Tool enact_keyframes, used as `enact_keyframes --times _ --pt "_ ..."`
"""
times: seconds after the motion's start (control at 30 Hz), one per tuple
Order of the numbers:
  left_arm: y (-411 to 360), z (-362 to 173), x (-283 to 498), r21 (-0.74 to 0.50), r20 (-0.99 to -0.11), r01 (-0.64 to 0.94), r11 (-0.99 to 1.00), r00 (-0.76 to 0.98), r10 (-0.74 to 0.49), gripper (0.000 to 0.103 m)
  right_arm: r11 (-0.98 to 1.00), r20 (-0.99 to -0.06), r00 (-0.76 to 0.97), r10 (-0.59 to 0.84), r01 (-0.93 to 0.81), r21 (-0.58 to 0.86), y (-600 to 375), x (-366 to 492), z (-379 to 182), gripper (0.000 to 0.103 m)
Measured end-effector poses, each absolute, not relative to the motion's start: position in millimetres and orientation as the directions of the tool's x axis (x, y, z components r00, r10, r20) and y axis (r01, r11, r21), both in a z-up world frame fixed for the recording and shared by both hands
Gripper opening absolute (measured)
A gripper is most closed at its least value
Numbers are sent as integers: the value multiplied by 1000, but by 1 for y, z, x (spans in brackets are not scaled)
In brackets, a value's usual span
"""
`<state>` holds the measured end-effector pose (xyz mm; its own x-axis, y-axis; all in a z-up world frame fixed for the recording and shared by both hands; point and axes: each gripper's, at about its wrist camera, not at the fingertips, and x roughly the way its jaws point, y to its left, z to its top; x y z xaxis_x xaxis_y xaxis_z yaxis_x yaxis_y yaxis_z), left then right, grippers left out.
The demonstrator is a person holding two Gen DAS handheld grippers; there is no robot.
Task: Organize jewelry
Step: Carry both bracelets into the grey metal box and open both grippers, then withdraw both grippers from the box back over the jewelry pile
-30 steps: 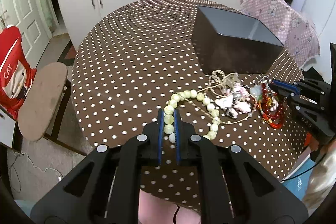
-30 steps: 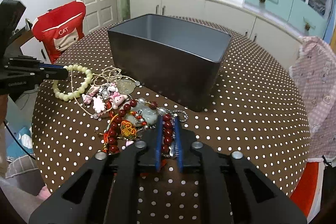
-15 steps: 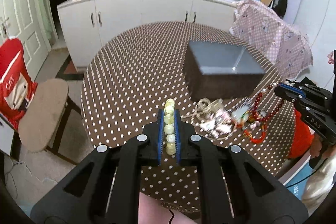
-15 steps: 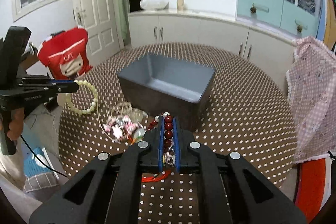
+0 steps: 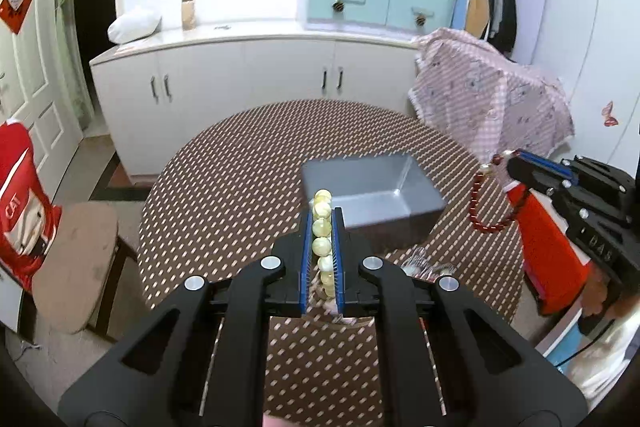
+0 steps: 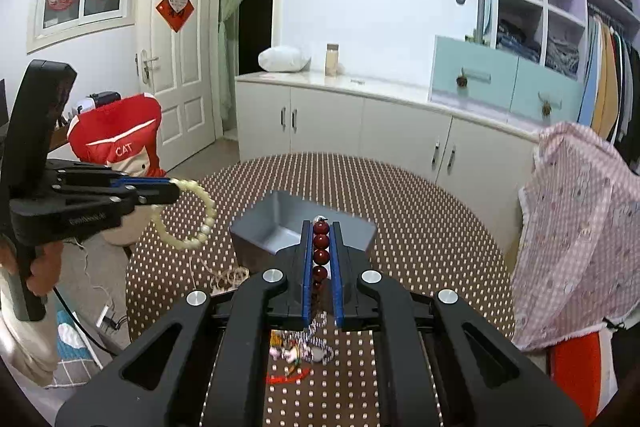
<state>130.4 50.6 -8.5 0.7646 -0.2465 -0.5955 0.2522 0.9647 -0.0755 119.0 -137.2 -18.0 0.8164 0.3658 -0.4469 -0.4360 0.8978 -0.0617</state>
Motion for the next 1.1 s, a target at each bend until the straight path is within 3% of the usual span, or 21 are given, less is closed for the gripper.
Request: enact_keyframes --times 0.33,0.8,0.87,0.93,1.0,1.03,1.1 --pt "21 -10 165 -82 -603 266 961 755 -260 10 894 -456 806 377 -445 -48 -129 154 -19 6" --pt "17 -42 213 -159 -709 270 950 638 -300 10 898 -537 757 372 -441 0 -127 195 -46 8" --pt "18 -44 217 -154 -722 264 952 627 -291 10 900 -535 760 368 -436 0 -128 195 -45 17" --pt "19 -45 218 -145 -729 255 956 626 -278 10 905 -532 768 355 -425 -9 -130 194 -45 40" --pt "20 -46 217 -146 -733 257 955 620 -279 10 908 -530 774 348 -419 -15 -132 191 -46 46" --pt "20 -47 216 -146 -736 259 955 617 -280 15 908 -532 772 348 -418 -13 -133 190 -46 46" --pt "20 -47 217 -144 -743 252 957 611 -272 63 910 -535 771 346 -414 -7 -135 189 -48 49"
